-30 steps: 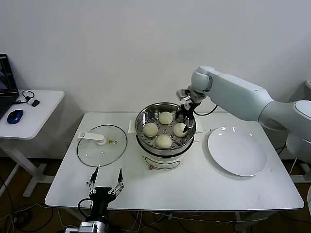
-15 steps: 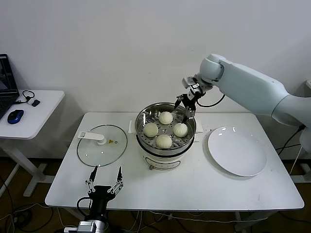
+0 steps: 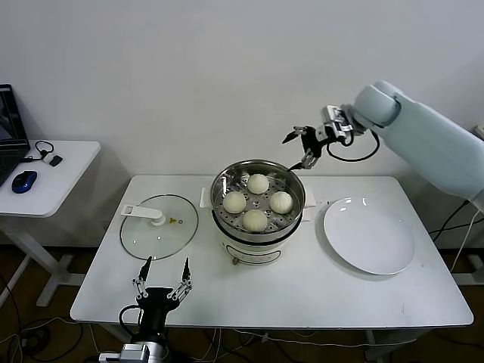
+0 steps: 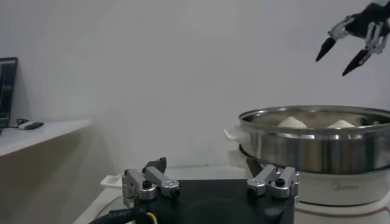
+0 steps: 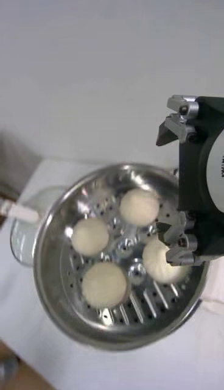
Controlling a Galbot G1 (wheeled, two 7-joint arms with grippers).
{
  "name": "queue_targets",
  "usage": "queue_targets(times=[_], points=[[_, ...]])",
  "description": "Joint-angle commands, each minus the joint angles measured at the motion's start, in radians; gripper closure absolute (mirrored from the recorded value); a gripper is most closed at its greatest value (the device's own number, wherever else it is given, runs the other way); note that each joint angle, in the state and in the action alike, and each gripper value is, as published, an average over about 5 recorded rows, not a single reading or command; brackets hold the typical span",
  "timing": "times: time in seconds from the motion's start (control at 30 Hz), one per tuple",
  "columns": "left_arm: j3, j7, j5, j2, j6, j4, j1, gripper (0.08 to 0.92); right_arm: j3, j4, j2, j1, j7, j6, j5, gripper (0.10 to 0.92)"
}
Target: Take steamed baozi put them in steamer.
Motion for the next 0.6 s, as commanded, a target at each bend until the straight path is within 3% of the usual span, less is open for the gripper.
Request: queue_targets(times=[0.03,0.2,0.6], points=[[0.001,-0.001,0.005,0.0,-0.002,0.001,0.006,0.177,0.503,0.241,-0.268,-0.467,0.306,0.004,0.021,0.203],[0.003,-0.002,0.01,-0.003,-0.003,0.003,0.007,0.177,0.803,0.345,-0.269,-0.81,0.425,0.029,0.022,0.203],[0.008,-0.007,0.041,-0.019,-0.012,0.001,0.032,0.177,1.337,0.472,0.022,-1.403,0.636,0.119,0.079,0.203]])
